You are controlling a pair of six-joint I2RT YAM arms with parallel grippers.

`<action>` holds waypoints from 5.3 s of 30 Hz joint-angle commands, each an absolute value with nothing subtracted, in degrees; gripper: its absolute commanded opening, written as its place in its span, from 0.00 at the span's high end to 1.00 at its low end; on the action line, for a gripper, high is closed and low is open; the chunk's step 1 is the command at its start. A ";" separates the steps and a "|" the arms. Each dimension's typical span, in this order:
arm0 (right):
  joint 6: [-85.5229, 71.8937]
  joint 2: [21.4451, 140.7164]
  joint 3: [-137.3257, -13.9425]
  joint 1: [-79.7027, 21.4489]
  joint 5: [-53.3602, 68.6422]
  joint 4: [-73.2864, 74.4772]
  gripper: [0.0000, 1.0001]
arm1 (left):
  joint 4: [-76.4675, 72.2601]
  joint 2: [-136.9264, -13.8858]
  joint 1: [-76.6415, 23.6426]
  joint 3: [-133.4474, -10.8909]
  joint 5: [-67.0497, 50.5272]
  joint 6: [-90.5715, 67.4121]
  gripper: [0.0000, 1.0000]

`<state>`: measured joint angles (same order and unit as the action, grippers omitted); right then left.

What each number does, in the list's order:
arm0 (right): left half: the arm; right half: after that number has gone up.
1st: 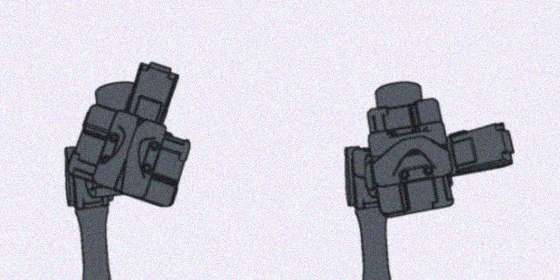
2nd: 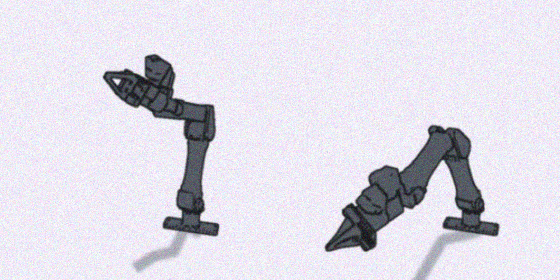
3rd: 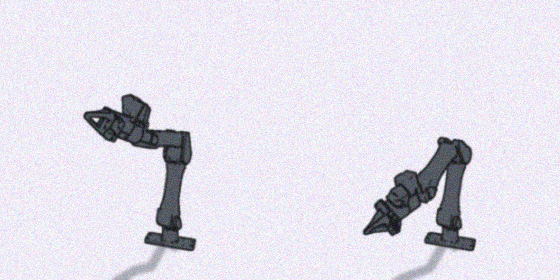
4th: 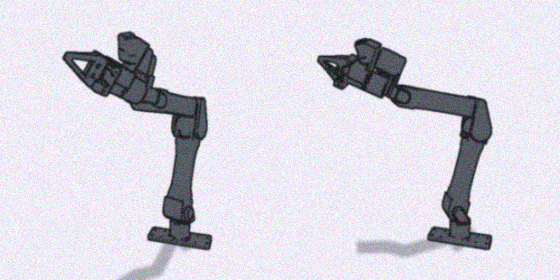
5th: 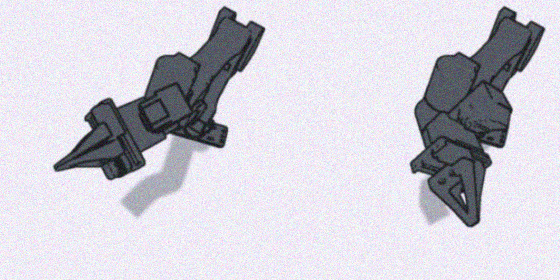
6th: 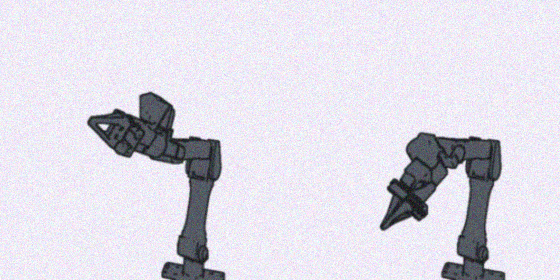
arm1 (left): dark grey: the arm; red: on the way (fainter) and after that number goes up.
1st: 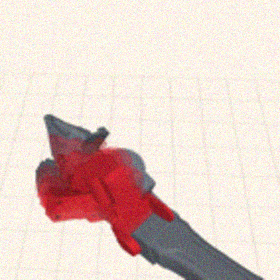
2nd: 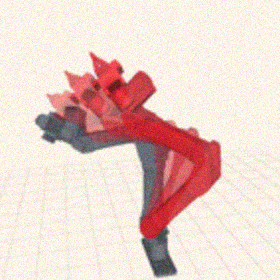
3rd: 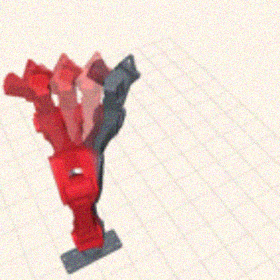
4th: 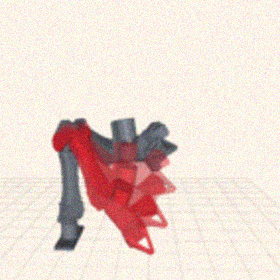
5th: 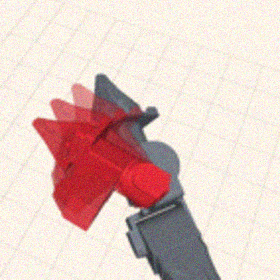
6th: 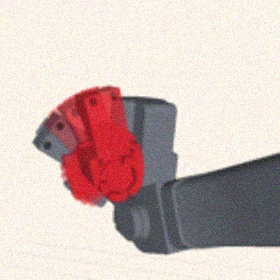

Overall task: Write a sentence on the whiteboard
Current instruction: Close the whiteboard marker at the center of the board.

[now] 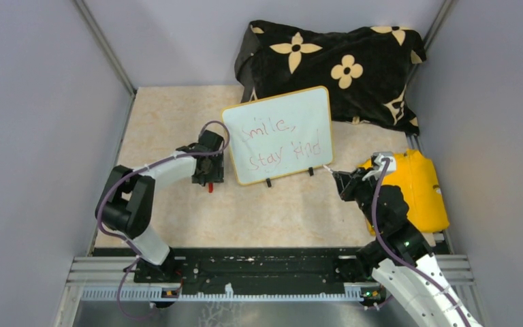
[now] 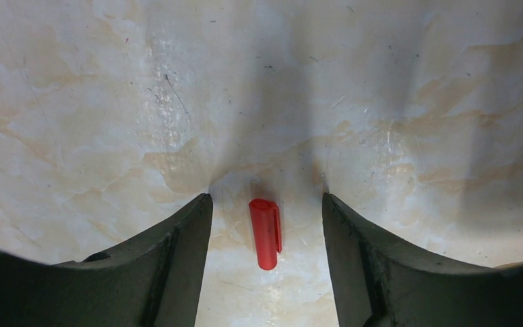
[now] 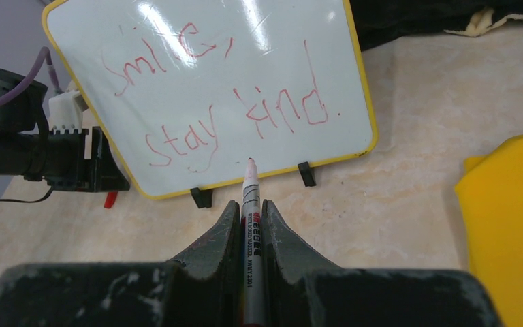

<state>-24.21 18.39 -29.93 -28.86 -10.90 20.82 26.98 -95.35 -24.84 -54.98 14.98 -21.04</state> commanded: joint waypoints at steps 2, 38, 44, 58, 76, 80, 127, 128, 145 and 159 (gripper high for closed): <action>-24.33 17.58 -30.19 -29.70 -11.75 18.65 1.00 | 32.22 -98.04 -25.22 -53.94 15.89 -21.28 0.36; -24.43 16.69 -29.98 -29.71 -11.53 18.37 1.00 | 32.76 -96.00 -23.95 -49.12 12.06 -22.41 0.54; -24.44 16.69 -29.98 -29.71 -11.60 18.37 1.00 | 32.84 -96.40 -23.93 -49.19 11.99 -22.15 0.60; -24.42 16.22 -29.99 -29.69 -11.82 18.63 1.00 | 32.67 -96.90 -23.95 -49.31 11.87 -21.86 0.73; -24.43 16.25 -29.80 -29.66 -11.62 18.20 1.00 | 33.16 -94.48 -23.99 -47.58 10.57 -23.31 0.62; -24.43 16.26 -29.87 -29.70 -11.58 18.27 1.00 | 33.17 -95.59 -23.99 -47.89 10.37 -23.05 0.68; -20.37 42.23 -49.40 -42.58 -15.64 -9.28 1.00 | 2.82 -36.75 -23.34 -42.28 -11.03 -34.40 1.00; -18.28 43.27 -50.66 -45.79 -18.03 -11.08 1.00 | 1.65 -36.89 -23.37 -42.54 -11.87 -35.22 1.00; 27.26 45.93 -32.26 -88.16 -52.38 -53.47 1.00 | -24.81 -40.63 -23.47 -37.35 -21.15 -56.87 1.00; 30.32 49.13 -29.45 -91.47 -48.10 -64.89 1.00 | -29.79 -39.59 -23.46 -34.28 -21.39 -65.23 1.00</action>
<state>29.32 47.46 -27.64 -90.65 -51.57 -58.19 -25.91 -40.71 -23.62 -35.94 -20.95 -61.76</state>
